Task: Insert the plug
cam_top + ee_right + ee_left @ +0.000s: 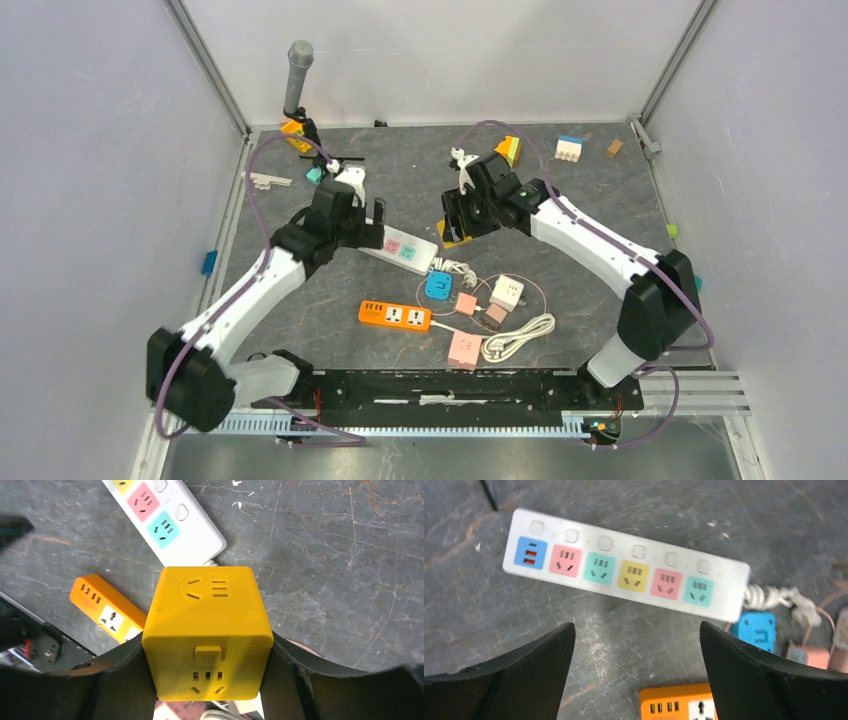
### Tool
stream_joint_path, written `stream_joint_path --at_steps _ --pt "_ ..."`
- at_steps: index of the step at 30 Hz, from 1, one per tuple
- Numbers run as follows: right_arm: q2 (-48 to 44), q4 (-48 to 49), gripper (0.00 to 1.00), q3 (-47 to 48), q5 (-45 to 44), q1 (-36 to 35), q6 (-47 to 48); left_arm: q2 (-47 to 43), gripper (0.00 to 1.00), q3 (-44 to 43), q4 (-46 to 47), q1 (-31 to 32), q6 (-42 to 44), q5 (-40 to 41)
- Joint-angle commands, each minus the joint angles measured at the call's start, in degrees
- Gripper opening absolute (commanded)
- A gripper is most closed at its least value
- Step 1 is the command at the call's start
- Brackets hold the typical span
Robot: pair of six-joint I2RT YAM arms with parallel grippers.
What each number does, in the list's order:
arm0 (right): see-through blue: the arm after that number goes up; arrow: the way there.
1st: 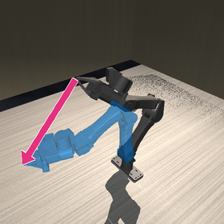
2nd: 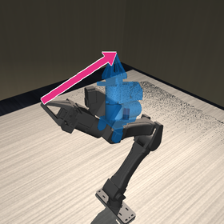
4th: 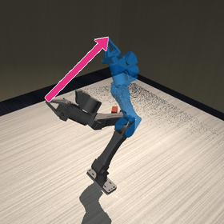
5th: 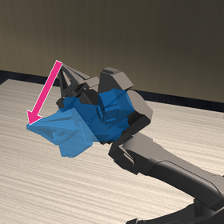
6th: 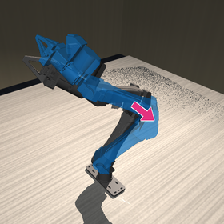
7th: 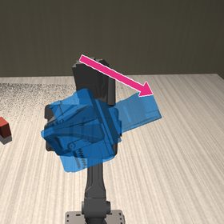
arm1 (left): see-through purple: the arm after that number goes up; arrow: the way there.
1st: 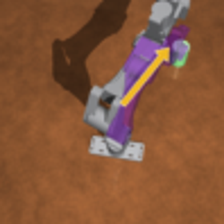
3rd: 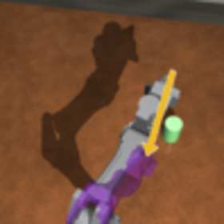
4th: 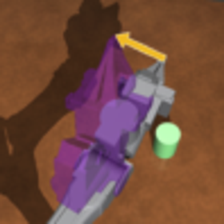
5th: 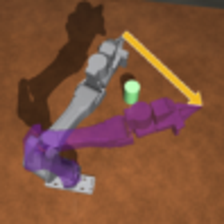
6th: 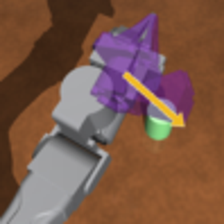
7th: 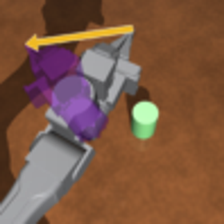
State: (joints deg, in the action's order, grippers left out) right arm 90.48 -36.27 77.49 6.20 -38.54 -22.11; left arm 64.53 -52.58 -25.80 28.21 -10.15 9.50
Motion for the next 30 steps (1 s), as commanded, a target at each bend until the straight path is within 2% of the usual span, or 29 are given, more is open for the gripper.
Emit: stream_joint_path --at_steps 1,5,10,14,18,23,30 --pt "4.2 4.9 0.00 1.4 8.2 0.1 11.0 8.6 1.00 -6.3 -2.5 -7.2 -12.1 0.1" --pt "9.0 2.9 0.00 2.5 16.3 -0.2 17.1 18.4 1.00 -11.7 -4.4 -15.9 -14.0 -9.1" --pt "8.8 6.9 0.00 -0.6 21.2 -1.3 19.3 25.6 1.00 -16.6 -2.1 -20.8 -11.1 -7.3" --pt "11.3 6.1 0.00 0.8 25.4 -2.5 22.3 31.9 1.00 -21.0 -1.2 -24.6 -10.7 -7.3" --pt "13.5 6.0 0.00 2.0 26.4 -3.6 24.4 37.2 1.00 -22.8 2.3 -25.9 -9.1 -12.0" --pt "17.5 6.5 0.00 3.2 26.5 -4.1 24.4 42.7 1.00 -25.4 2.1 -26.8 -9.1 -15.0" --pt "20.8 8.1 0.00 4.3 19.9 -3.8 20.4 45.0 0.98 -23.9 2.5 -27.2 -9.5 -21.6"
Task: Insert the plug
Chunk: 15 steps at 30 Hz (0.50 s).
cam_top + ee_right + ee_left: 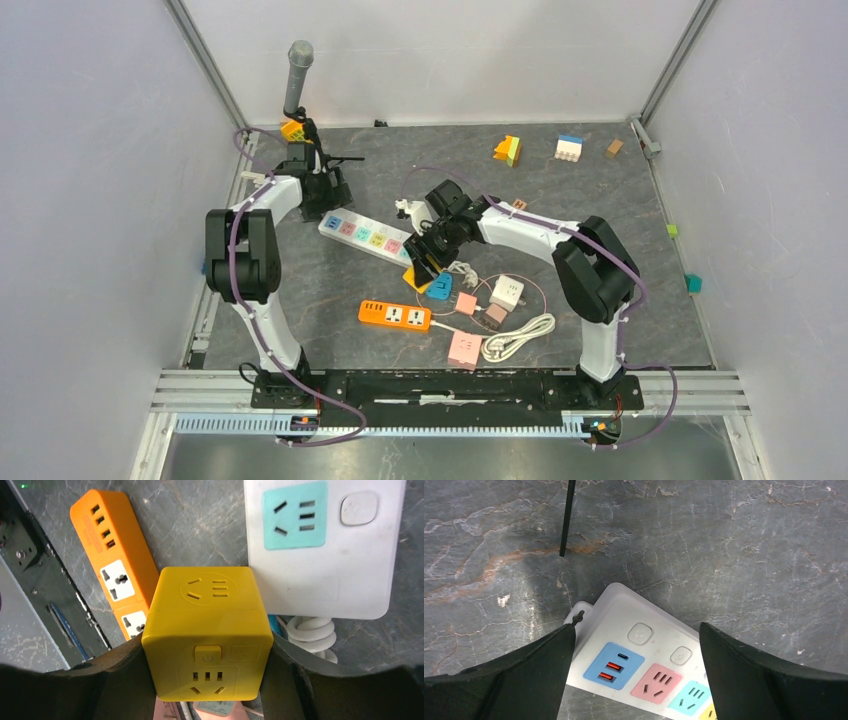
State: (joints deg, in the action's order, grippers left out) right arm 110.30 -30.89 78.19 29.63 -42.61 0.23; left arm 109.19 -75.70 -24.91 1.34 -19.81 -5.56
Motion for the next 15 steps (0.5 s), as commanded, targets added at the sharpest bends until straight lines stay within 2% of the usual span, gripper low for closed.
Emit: stream_joint_path --at_steps 1,3,7,12,15 --pt "1.3 2.7 0.00 4.0 -4.5 0.4 -2.4 0.1 0.96 0.1 1.8 -0.4 -0.5 -7.6" --pt "1.8 3.0 0.00 4.6 -5.7 0.9 -3.1 -0.6 0.92 2.1 2.2 -0.3 -2.0 -10.4" --pt "2.5 3.0 0.00 6.0 -7.5 2.4 -3.8 -5.1 0.90 9.1 4.9 -0.3 -5.1 -12.3" --pt "3.2 1.9 0.00 7.0 -10.3 4.2 -3.8 -11.2 0.85 18.3 9.3 -0.1 -11.9 -17.0" --pt "2.9 1.5 0.00 6.6 -11.6 5.4 -3.3 -14.7 0.82 24.3 15.1 1.4 -17.8 -19.1"
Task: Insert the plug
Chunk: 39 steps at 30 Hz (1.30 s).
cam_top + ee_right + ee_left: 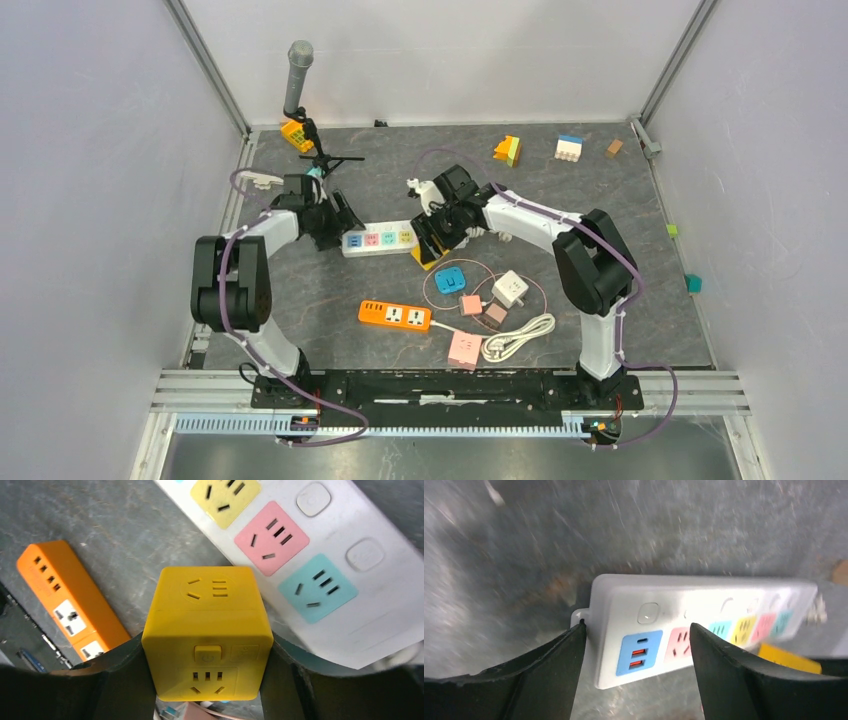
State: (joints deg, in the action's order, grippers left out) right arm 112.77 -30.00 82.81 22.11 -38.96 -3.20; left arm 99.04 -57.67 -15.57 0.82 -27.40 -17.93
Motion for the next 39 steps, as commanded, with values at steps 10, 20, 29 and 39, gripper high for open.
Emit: stream_joint_path --at_steps 10,20,29,39 --pt "-3.0 -2.0 0.00 0.9 -8.9 4.1 2.7 -10.8 0.77 11.1 6.4 13.2 -17.6 0.8" --pt "-11.3 -1.9 0.00 -2.1 -10.8 6.8 2.7 -17.2 0.84 6.9 -0.1 13.4 -6.9 11.3" --pt "-13.4 -2.1 0.00 -3.9 -8.8 10.2 2.4 -0.1 0.81 -12.1 -5.2 14.0 -1.9 4.3" --pt "-16.0 -1.0 0.00 -7.2 -7.1 11.2 1.2 12.7 0.78 -19.3 -7.1 17.6 -7.8 1.0"
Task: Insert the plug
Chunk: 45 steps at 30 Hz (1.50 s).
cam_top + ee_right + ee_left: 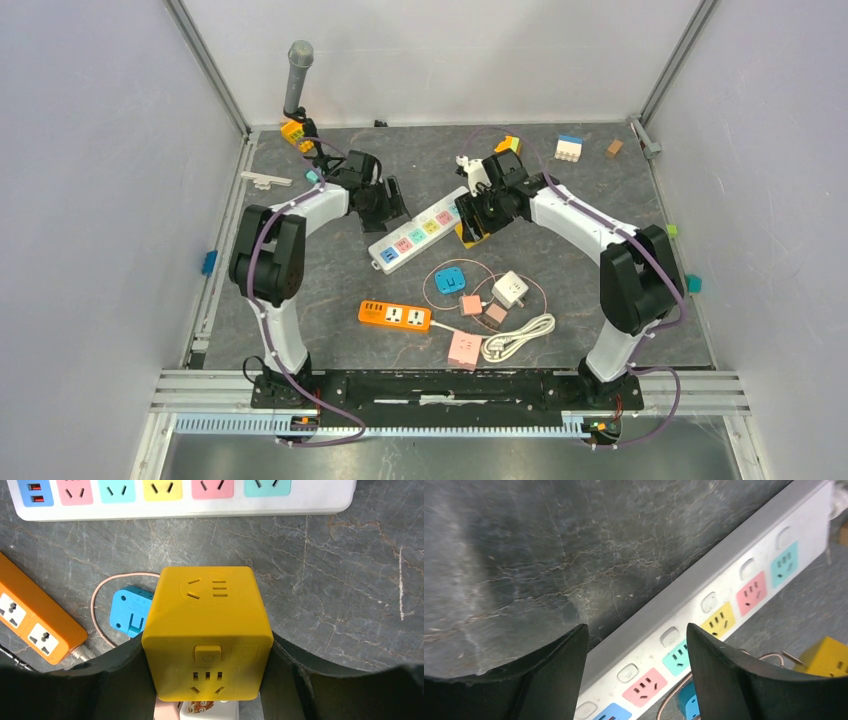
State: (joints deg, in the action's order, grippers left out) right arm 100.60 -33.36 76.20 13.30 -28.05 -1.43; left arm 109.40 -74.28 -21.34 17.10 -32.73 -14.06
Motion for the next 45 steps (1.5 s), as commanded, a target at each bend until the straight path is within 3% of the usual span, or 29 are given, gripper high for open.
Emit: stream_joint_path --at_steps 1,9,13,22,28,31,36,40,45 --pt "-4.0 2.4 0.00 -0.9 1.8 0.4 -0.6 3.0 0.77 -3.0 -1.3 1.8 -2.6 -3.0" --pt "-5.2 2.7 0.00 -2.7 1.9 0.8 -0.5 7.0 0.77 -5.5 1.7 4.7 -4.5 -5.2" --pt "-5.7 3.0 0.00 -3.6 1.8 1.1 -0.4 8.2 0.72 -6.6 1.6 6.1 -4.9 -6.4" --pt "-7.6 3.3 0.00 -5.2 0.4 1.8 -0.3 7.8 0.58 -4.2 -0.2 10.8 -1.5 -3.4" --pt "-8.2 3.0 0.00 -4.2 -0.7 2.6 0.0 6.2 0.56 -1.2 -1.0 15.3 1.3 0.4" --pt "-7.2 3.1 0.00 -4.0 -2.0 3.1 0.3 4.9 0.57 -0.3 -2.0 16.4 2.3 2.9" --pt "-3.3 4.2 0.00 0.1 -3.3 3.3 0.7 0.5 0.68 -0.5 -3.4 16.4 3.6 6.1" --pt "0.8 8.8 0.00 4.5 1.0 3.3 -1.5 -4.7 0.77 -0.6 -6.3 16.4 4.9 8.5" --pt "6.3 18.0 0.00 7.8 7.4 3.3 -6.3 -12.1 0.77 3.7 -9.3 16.4 5.8 7.1"
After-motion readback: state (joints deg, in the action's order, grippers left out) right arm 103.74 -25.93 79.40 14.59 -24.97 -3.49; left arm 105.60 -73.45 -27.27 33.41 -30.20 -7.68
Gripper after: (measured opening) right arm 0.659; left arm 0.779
